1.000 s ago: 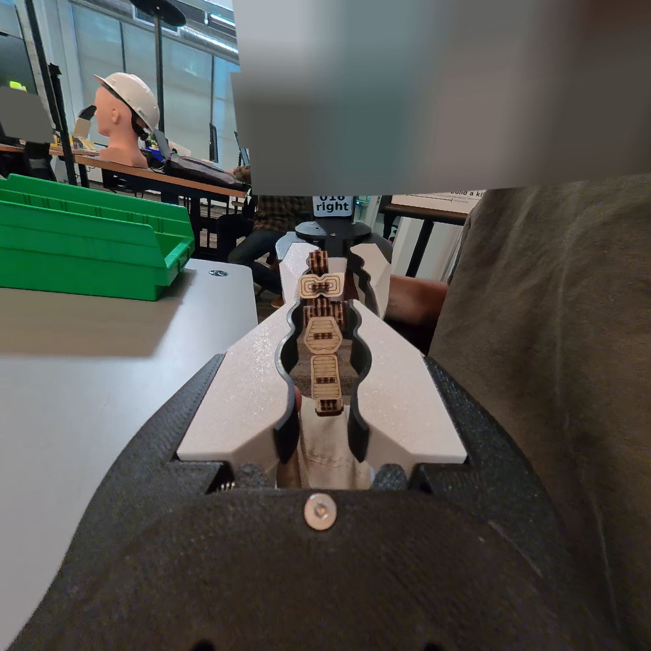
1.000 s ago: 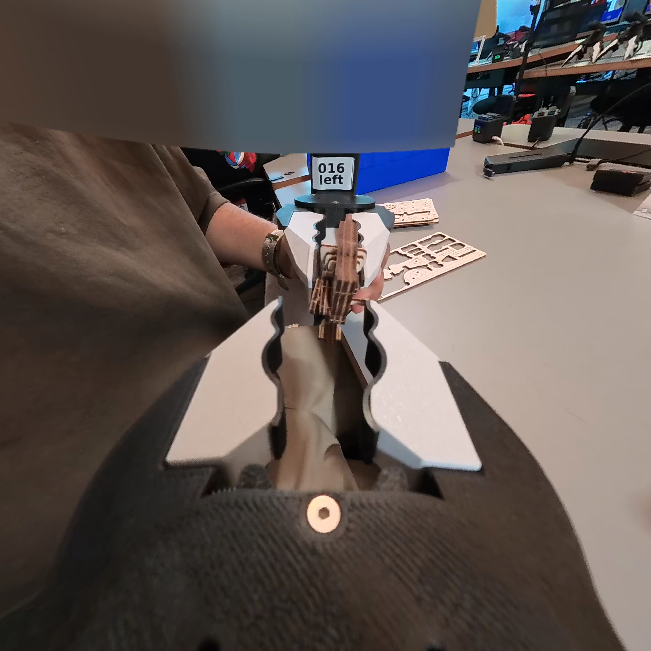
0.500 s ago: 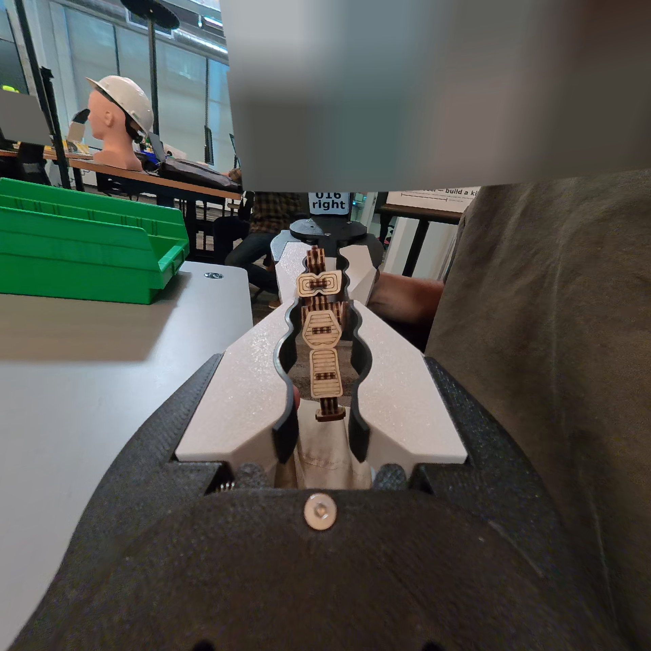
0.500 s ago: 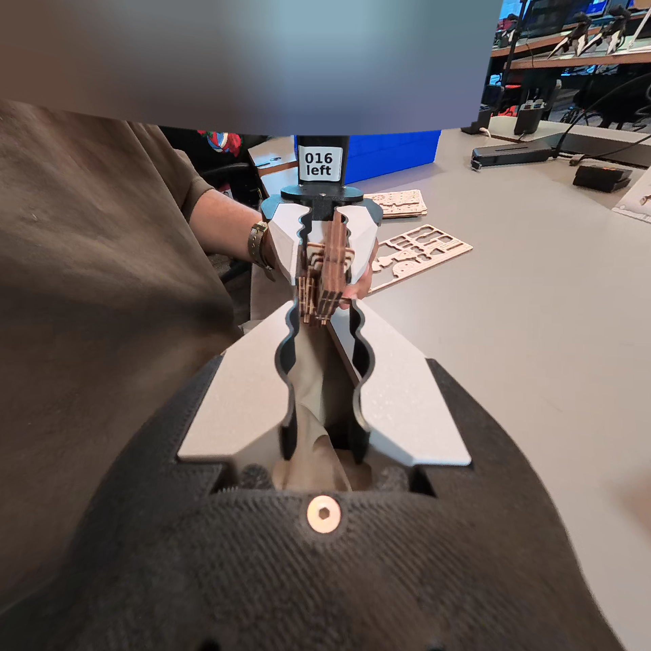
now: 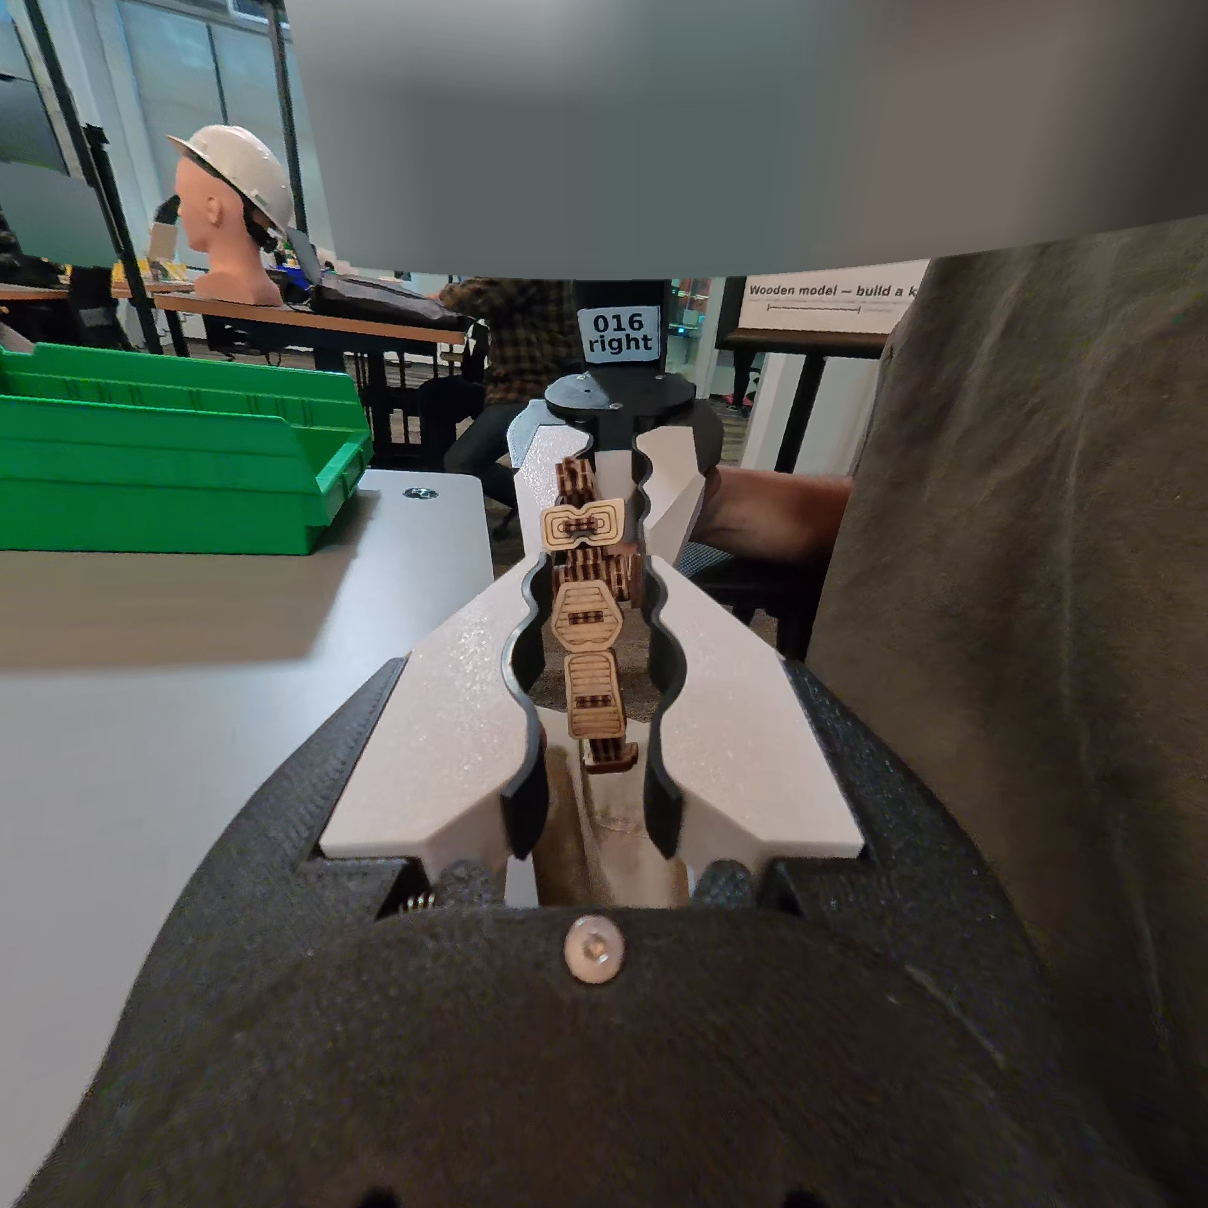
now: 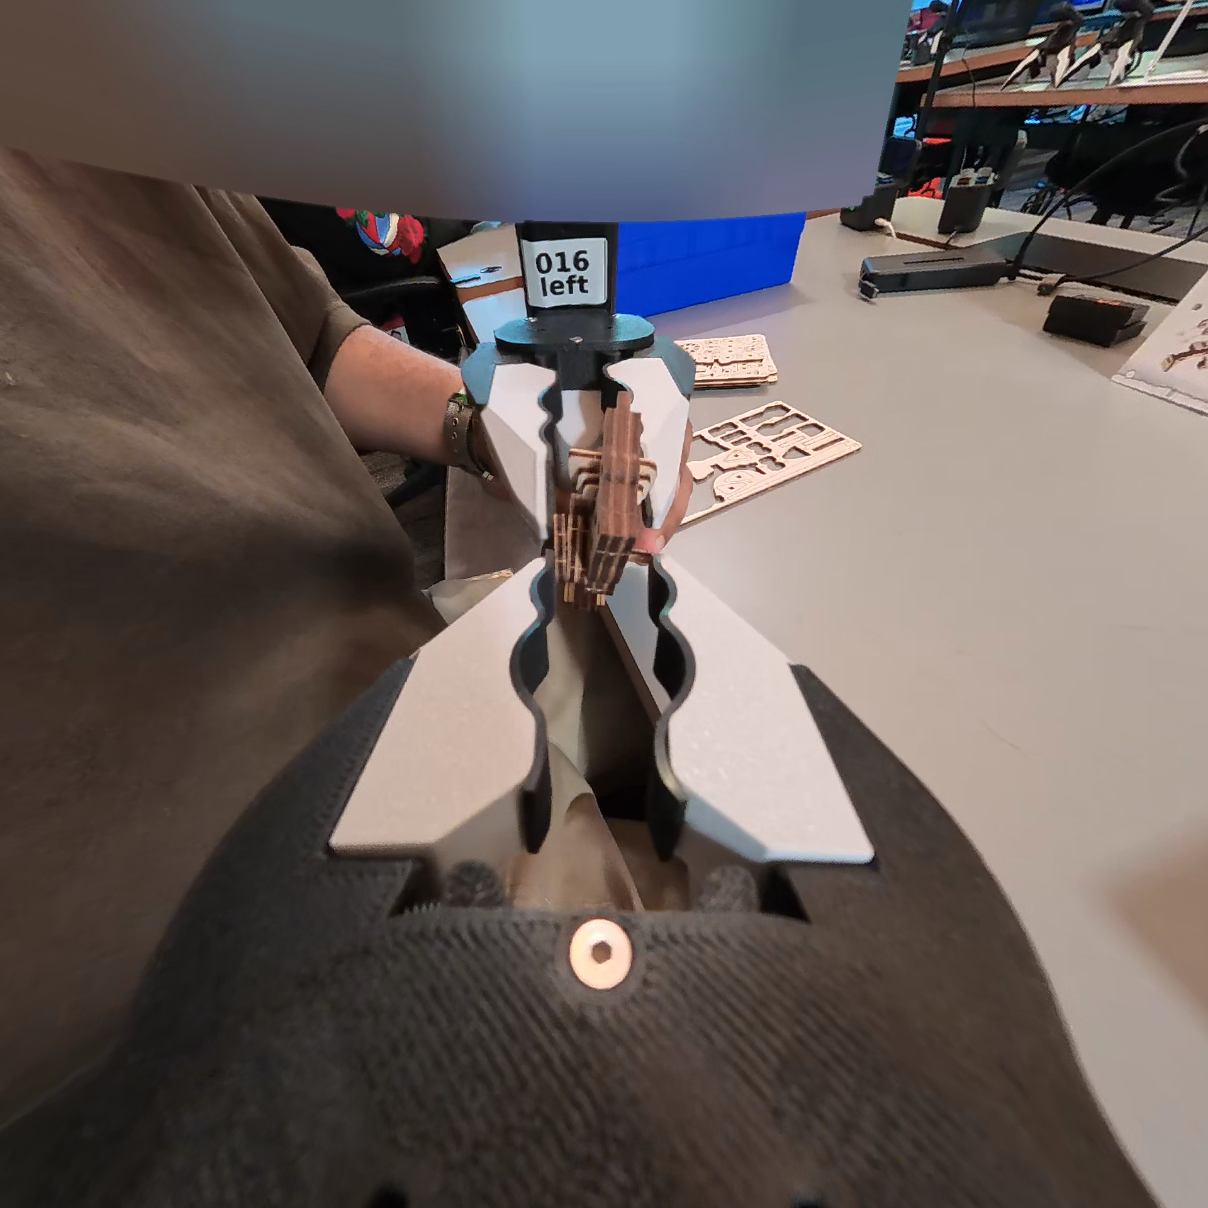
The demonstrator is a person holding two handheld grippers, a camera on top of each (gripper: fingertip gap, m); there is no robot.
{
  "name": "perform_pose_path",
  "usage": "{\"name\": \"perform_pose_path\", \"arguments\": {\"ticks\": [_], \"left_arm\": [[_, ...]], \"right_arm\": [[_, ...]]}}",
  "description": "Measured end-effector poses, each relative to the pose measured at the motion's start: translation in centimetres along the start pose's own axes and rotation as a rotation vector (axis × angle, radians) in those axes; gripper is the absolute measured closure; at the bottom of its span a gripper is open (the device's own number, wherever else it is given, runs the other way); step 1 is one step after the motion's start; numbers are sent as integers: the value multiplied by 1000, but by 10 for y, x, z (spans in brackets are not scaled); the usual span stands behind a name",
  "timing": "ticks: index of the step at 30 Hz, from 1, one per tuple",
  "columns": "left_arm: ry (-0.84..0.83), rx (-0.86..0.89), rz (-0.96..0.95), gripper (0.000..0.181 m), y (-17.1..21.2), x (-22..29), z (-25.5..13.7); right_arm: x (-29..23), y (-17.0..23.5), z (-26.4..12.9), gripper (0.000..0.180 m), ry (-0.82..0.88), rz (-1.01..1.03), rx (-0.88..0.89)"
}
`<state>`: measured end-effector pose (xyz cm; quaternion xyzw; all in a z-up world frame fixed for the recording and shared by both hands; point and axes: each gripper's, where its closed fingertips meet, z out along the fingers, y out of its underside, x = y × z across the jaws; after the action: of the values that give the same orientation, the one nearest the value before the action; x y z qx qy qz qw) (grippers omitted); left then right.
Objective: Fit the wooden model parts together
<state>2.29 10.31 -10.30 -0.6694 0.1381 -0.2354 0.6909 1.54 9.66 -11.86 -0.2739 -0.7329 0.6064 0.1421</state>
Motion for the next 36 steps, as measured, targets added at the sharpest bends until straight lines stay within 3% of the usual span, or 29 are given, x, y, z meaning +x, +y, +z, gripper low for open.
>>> {"name": "perform_pose_path", "arguments": {"ticks": [25, 33, 36], "left_arm": [[-25, 59, -35, 158, -6, -4, 0], [-107, 8, 119, 151, -2, -11, -4], [-85, 16, 120, 152, -4, -9, -4]], "right_arm": [[4, -7, -2, 153, 41, -36, 22], [12, -10, -1, 153, 230, -360, -40], [9, -12, -1, 153, 235, -392, -40]]}}
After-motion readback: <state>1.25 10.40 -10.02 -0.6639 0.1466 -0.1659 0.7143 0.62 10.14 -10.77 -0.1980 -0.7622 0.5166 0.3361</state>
